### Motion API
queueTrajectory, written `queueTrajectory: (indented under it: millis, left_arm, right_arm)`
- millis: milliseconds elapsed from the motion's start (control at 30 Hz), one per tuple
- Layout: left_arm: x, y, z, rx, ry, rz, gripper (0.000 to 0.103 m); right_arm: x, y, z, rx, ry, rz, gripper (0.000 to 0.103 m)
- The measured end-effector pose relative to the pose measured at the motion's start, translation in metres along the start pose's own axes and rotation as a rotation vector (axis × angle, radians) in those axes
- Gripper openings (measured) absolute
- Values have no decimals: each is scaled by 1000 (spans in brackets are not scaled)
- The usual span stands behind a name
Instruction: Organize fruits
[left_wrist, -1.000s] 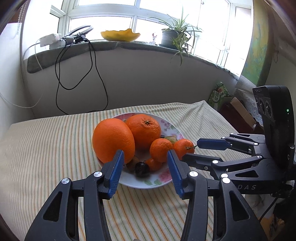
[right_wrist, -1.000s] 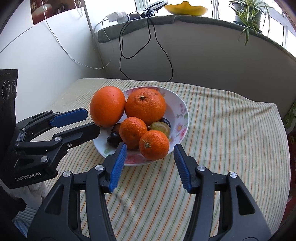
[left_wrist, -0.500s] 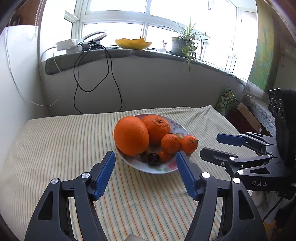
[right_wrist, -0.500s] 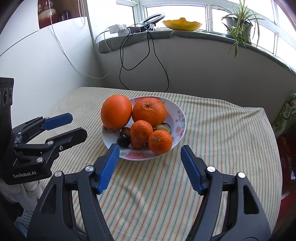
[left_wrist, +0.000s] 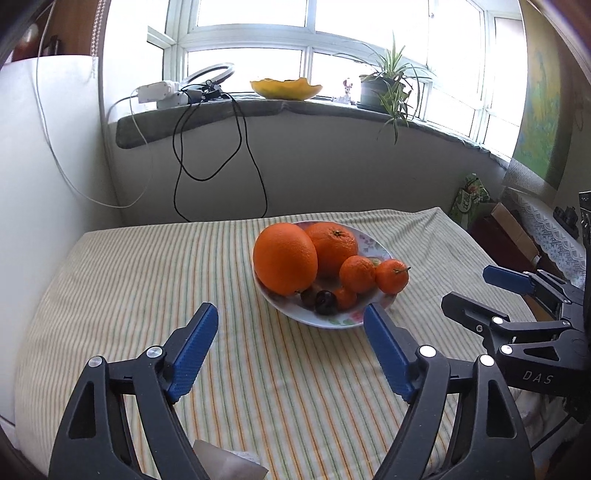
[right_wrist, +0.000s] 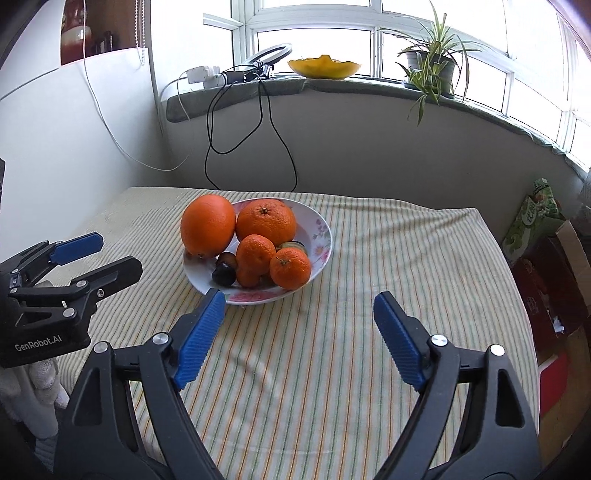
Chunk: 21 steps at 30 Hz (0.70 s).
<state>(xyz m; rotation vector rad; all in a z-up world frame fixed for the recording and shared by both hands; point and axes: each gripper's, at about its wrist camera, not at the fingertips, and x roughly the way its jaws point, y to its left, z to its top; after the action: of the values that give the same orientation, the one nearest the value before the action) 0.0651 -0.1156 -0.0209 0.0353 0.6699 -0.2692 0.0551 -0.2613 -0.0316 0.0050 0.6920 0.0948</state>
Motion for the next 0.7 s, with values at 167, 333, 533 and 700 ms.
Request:
queueTrajectory:
  millis: [167,333,533,700]
  left_arm:
    - [-1,-4,-2,6,-3,2,81]
    - [-3,-3,-1,-8,-2,3,81]
    - [-5,-3,-3,-16,-4,9,81]
    - [-6,-3,-3,-19,-7,12,81]
  right_arm:
    - [-2,1,-5,4,2,-8,85]
    - [-1,5,-6,-5,7,-4,85]
    - [-1,7,-7,-12,8,-6,85]
    - [-2,6,-8,-6,6,-3,85]
